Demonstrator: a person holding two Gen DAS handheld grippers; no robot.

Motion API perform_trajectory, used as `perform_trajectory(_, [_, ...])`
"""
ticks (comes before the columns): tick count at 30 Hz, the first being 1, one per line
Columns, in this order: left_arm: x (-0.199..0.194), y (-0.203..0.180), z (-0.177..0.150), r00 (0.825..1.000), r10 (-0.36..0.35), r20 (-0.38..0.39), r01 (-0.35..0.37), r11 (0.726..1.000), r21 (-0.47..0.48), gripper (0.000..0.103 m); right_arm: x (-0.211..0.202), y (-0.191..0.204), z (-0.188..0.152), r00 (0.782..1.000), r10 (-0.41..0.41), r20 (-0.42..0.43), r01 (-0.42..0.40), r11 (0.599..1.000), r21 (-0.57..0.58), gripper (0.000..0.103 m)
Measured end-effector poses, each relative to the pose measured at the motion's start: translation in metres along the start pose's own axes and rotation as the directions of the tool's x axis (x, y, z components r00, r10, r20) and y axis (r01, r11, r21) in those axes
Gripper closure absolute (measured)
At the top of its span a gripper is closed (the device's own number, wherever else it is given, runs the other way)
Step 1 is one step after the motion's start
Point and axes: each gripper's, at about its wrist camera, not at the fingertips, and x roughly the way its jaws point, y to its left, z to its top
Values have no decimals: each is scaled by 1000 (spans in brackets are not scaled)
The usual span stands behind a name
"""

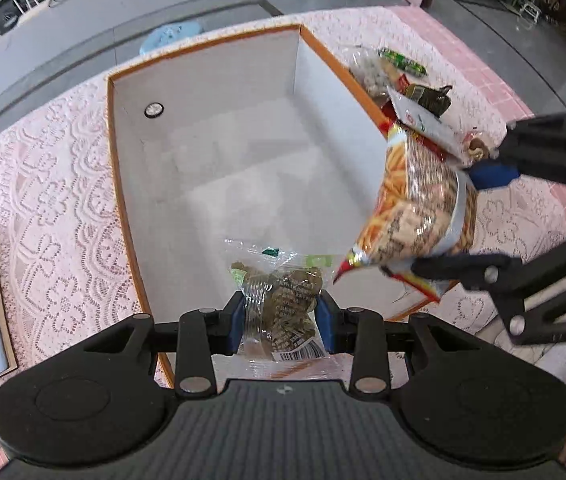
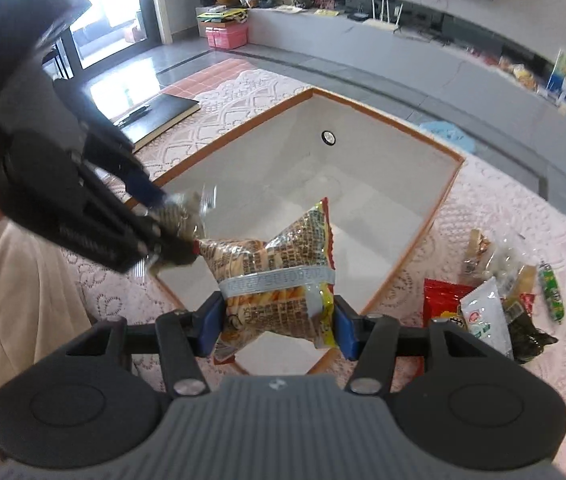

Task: Organize snacks
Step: 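Carry both bags over the box and open both tools to drop them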

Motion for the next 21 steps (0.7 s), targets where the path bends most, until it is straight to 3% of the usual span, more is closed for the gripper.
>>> perform_trajectory(6, [15, 9, 13, 999, 34, -31, -34, 999, 9, 62, 9, -8, 14, 1000, -22, -20, 22, 1000, -7, 49])
perform_trajectory(14, [42, 12, 22, 994, 52, -97, -47, 997, 55, 62, 38, 6, 20, 993, -4, -117, -10, 993, -119, 49])
perform_trajectory(21, [48, 13, 21, 989, 63, -132, -53, 996, 74, 61, 52, 6, 19, 985, 11, -171, -30, 994, -107, 49])
